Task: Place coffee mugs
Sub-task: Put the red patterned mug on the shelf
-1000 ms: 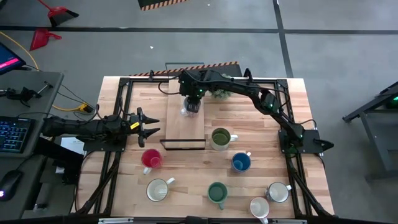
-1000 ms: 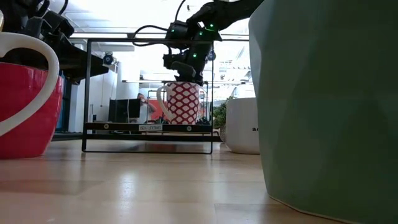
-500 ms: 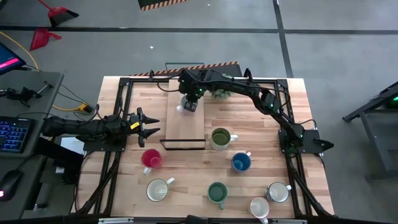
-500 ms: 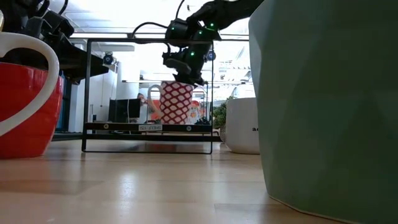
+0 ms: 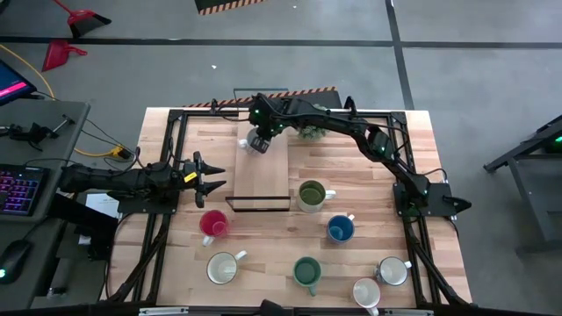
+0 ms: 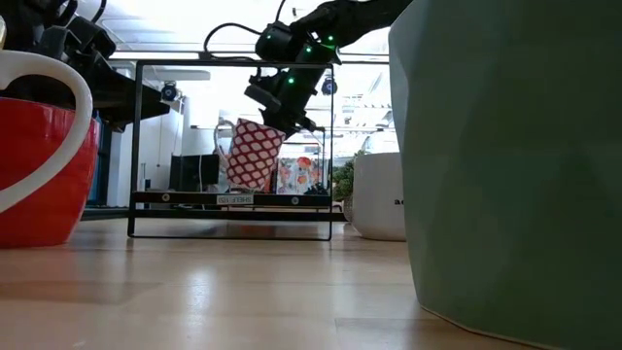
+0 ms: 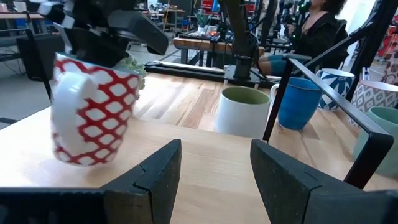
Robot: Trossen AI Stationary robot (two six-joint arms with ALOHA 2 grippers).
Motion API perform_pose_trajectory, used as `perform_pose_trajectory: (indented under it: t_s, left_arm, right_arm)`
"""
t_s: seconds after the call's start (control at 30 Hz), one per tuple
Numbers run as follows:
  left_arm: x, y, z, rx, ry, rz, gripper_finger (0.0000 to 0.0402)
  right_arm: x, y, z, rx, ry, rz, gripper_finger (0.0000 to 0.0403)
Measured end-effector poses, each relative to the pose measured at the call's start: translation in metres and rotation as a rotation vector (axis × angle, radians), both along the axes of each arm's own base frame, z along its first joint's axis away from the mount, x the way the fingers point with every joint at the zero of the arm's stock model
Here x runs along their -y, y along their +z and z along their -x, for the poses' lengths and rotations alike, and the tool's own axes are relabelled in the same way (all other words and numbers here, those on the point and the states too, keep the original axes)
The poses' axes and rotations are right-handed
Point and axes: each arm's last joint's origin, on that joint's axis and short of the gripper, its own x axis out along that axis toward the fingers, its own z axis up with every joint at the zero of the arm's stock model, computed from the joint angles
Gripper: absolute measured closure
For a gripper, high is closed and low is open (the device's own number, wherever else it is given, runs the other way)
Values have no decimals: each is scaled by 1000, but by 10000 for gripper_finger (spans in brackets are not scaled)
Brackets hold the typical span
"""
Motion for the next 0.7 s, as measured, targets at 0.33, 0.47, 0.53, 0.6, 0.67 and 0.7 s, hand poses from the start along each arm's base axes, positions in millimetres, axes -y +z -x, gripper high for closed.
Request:
perform_pose_trajectory:
  t_s: [0.33,0.47,0.53,0.6,0.67,0.7]
  left_arm:
    - [0,0,0,5,1,7,218]
    - [0,0,0,4,0,6,218]
    - [0,0,0,4,1,7,218]
    - [0,0,0,4,1,7,218]
    - [0,0,0,4,1,7,218]
    - [0,0,0,4,1,8,218]
  right_arm:
    - [-2,-2,2,-34,23,-8,403]
    - [-13,-4,3,-80,46,-31,403]
    - [-21,-6,2,-95,60,-44,403]
    - [-28,-6,0,-93,74,-56,403]
    - [-35,-6,-2,-97,90,-59,403]
    - [-38,-6,-2,-99,97,-61,403]
